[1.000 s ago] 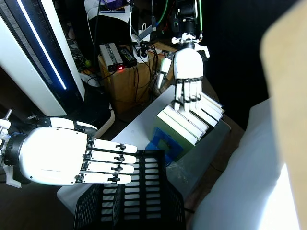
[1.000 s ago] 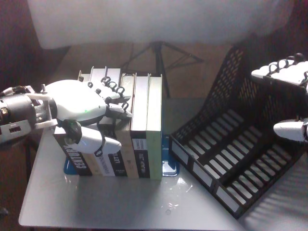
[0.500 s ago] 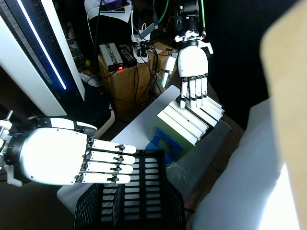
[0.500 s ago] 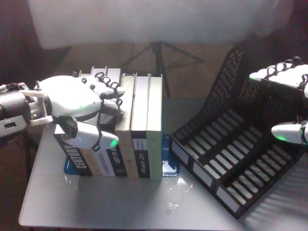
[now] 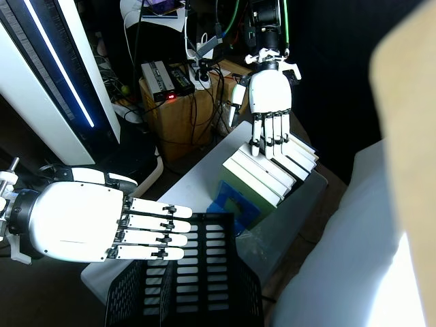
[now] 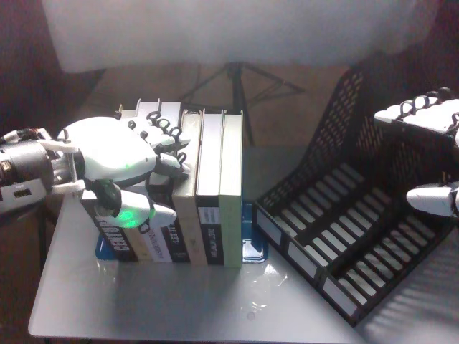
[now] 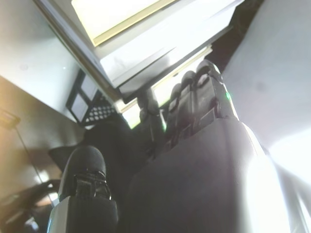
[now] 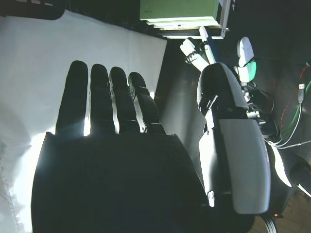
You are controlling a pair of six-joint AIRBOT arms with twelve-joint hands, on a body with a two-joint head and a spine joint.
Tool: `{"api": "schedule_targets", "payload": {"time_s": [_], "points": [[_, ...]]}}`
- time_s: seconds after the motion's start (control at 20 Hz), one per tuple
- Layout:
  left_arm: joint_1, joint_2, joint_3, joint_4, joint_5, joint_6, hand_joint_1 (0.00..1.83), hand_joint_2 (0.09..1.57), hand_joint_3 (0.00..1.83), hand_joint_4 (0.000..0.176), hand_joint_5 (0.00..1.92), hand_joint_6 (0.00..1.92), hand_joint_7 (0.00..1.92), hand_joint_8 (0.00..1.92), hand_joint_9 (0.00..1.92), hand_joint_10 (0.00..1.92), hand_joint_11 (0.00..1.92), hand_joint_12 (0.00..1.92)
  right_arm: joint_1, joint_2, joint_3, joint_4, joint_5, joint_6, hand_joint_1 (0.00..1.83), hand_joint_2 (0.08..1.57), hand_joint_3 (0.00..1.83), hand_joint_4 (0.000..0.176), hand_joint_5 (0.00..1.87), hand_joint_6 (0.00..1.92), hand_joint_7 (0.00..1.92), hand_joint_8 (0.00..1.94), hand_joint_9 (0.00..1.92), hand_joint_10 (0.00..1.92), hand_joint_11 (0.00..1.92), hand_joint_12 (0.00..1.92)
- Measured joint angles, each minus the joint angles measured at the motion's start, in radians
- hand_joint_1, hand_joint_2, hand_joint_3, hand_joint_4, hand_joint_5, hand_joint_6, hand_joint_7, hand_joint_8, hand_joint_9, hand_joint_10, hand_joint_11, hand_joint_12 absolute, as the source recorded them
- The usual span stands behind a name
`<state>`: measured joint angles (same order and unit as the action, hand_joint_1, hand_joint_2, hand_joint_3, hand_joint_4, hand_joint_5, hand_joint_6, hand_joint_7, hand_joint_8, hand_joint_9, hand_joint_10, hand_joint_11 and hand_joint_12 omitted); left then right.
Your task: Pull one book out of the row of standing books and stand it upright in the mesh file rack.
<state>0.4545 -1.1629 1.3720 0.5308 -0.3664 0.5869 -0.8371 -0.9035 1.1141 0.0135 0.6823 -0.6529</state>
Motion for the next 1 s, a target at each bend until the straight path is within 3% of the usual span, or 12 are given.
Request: {"api": "schedule_targets", "payload": {"time_s": [0.25, 0.65, 0.8, 1.0], "points": [[0.01, 0.052, -0.074, 0.059, -0.003, 0.022, 0.05, 1.28, 0.0, 0.0, 0.66, 0.01, 0.01, 0.0, 0.0, 0.0, 0.0, 0.0, -0.003, 0.0, 0.0, 0.012, 0.003, 0.002, 0.42, 1.27, 0.0, 0.0, 0.0, 0.0, 0.0, 0.0, 0.0, 0.0, 0.01, 0.0], [0.066, 0.122, -0.173, 0.109, -0.039, 0.017, 0.17, 1.26, 0.0, 0.0, 0.69, 0.0, 0.07, 0.01, 0.0, 0.0, 0.0, 0.0, -0.01, 0.0, 0.0, 0.021, 0.005, 0.005, 0.4, 1.28, 0.0, 0.0, 0.0, 0.0, 0.0, 0.0, 0.0, 0.0, 0.0, 0.0], [0.076, 0.134, -0.198, 0.194, -0.043, -0.059, 0.17, 1.27, 0.0, 0.0, 0.66, 0.0, 0.05, 0.0, 0.0, 0.0, 0.0, 0.0, -0.014, 0.0, 0.0, 0.026, 0.011, 0.005, 0.41, 1.27, 0.0, 0.0, 0.0, 0.0, 0.0, 0.0, 0.0, 0.0, 0.0, 0.0], [0.103, 0.149, -0.22, 0.21, -0.051, -0.074, 0.15, 1.27, 0.0, 0.0, 0.67, 0.02, 0.04, 0.01, 0.0, 0.0, 0.0, 0.0, -0.014, 0.0, 0.0, 0.03, 0.009, 0.005, 0.4, 1.27, 0.0, 0.0, 0.0, 0.0, 0.0, 0.0, 0.0, 0.0, 0.0, 0.0]]}}
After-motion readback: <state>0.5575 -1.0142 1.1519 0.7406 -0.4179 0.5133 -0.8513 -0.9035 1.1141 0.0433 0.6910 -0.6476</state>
